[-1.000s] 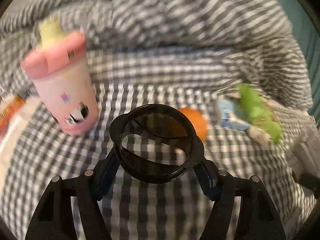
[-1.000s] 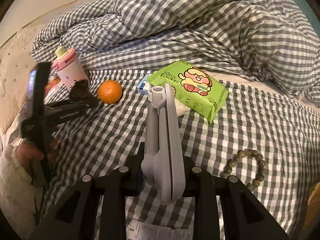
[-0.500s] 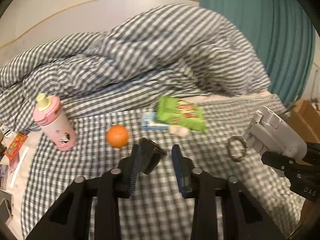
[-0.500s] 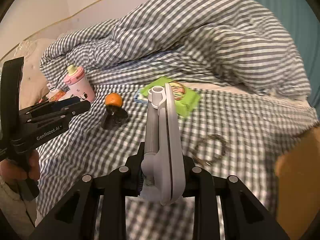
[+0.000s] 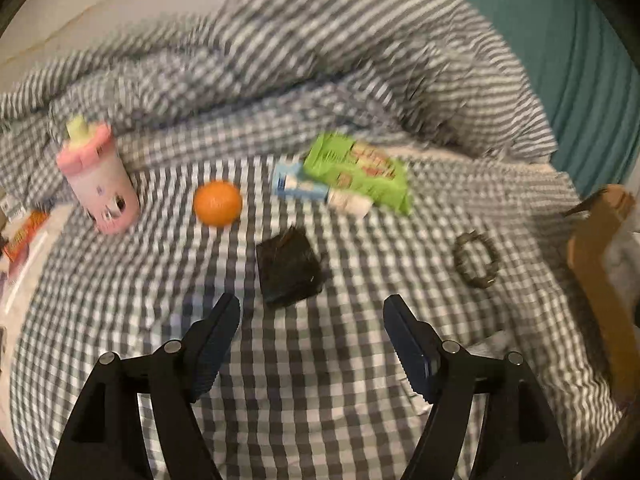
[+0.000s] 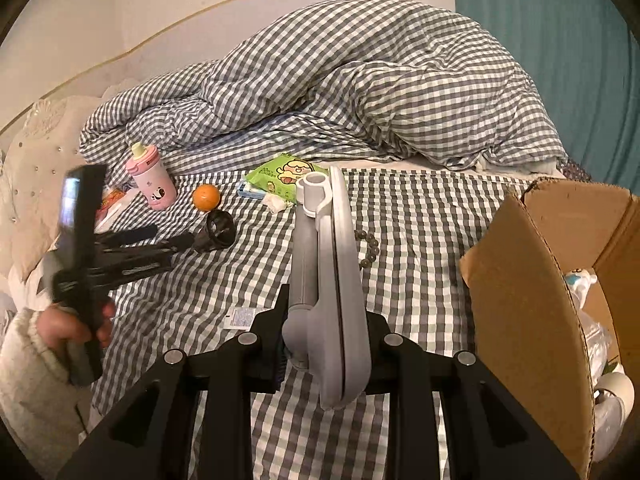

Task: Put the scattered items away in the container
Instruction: 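Grasp the black ring holder with the left tool and lift it, then carry the black ring and phone stand into the box and release both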

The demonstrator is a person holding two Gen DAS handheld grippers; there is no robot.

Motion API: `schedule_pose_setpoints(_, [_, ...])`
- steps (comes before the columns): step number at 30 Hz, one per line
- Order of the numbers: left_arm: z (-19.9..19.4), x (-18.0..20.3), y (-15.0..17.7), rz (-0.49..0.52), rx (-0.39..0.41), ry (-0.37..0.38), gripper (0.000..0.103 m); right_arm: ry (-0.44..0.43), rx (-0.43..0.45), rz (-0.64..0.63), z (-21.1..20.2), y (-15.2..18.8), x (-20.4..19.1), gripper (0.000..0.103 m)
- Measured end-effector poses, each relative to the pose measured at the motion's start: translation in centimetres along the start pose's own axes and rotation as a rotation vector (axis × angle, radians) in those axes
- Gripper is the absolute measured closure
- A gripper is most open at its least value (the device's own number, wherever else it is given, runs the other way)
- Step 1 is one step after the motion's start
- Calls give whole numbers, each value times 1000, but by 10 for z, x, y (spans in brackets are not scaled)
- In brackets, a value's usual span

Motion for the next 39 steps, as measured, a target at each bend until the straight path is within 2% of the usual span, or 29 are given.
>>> schedule_pose_setpoints(5, [38,-13,0,-134,-24,-33,26,-3,-11,5,11,3,1,78])
schedule_pose_setpoints(9, [60,-16,-4,-159,-22,-105,26,1,-42,4,26,9,4,78])
schedule_pose_setpoints(10, [68,-17,-5,-160,-35,-114,37,3,-50,5,30,11,5,78])
schedule_pose_setpoints(11, [75,-18,-4,-164,-58,-115,53,5,-57,8,34,12,7,78])
schedule_pose_setpoints(12, [81,-20,-3,-171,-80,-115,54,5,-65,14,38,14,9,78])
schedule_pose_setpoints(14, [81,-26,-3,-193,-58,-118,55,7,-74,18,44,15,12,78])
schedule_pose_setpoints(17, [77,-26,-2,-168,-40,-141,55,11,-79,24,49,16,15,78])
schedule_pose_setpoints(24, [39,-13,-11,-127,10,-109,55,10,-69,20,44,14,7,78])
schedule_pose_setpoints(25, [28,-8,-14,-115,27,-102,84,8,-63,17,40,13,5,78])
schedule_pose_setpoints(27, [11,4,-21,-81,45,-95,92,6,-45,14,30,10,3,78])
schedule_pose_setpoints(33, [-63,47,-47,-27,153,14,99,27,51,26,-18,-3,7,78])
schedule_pose_setpoints(36, [-77,62,-51,-11,153,64,100,31,84,33,-40,-3,12,78])
schedule_pose_setpoints(38, [-76,67,-46,-30,135,83,98,37,95,39,-52,0,16,78])
schedule_pose_setpoints(39, [-73,67,-42,-46,131,81,87,40,98,42,-56,2,18,78])
Point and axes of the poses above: each gripper's, at about its wrist camera, not at the fingertips, and z roughly the way its jaws point, x to its right, y to its underside, the point moved 1 cm from there along z, roughly the way its jaws point, and after that the axes turned 11 degrees about x, right-handed, at the moved point
